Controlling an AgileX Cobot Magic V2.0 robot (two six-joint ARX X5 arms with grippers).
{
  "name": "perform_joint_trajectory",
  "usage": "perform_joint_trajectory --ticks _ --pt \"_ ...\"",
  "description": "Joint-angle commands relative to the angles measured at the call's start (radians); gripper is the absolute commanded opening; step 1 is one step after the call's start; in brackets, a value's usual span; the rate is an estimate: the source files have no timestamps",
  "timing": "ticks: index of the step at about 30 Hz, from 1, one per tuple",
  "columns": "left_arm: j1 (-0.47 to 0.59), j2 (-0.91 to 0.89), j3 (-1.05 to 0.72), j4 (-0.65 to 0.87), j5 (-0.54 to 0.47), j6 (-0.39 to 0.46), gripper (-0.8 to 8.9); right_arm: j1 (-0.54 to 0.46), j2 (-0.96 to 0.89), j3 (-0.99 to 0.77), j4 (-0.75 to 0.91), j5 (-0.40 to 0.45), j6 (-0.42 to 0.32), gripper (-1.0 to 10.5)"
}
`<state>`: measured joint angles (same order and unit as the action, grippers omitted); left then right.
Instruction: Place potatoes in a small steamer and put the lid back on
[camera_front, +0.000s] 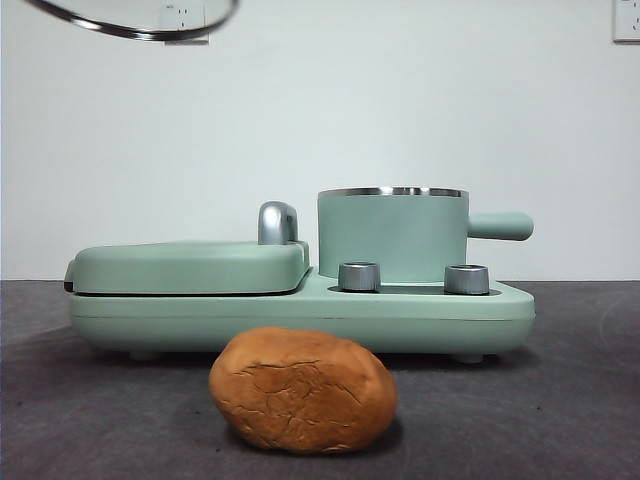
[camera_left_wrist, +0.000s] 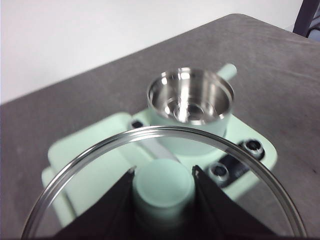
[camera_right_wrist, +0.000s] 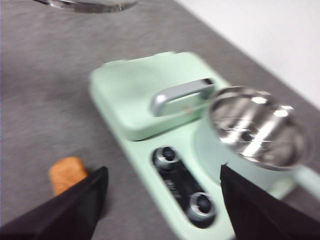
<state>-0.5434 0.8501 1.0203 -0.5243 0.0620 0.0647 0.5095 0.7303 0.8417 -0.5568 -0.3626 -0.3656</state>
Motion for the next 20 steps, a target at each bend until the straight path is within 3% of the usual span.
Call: perform_joint_trajectory --ticks 1,11,20 --pt "0.008 -0.086 -0.023 -0.021 -0.023 -0.048 0.16 0.066 0.063 0.017 0.007 0.002 0.018 3.6" --pt "0.023 -0.272 -0.042 -0.19 -0.109 -0.072 0.15 0.303 0.332 0.017 0.003 0.086 0.01 3.7" --pt "0.023 -0.298 -0.042 -0.275 -0.115 -0.086 0.15 0.406 0.551 0.017 0.101 0.116 0.015 3.8"
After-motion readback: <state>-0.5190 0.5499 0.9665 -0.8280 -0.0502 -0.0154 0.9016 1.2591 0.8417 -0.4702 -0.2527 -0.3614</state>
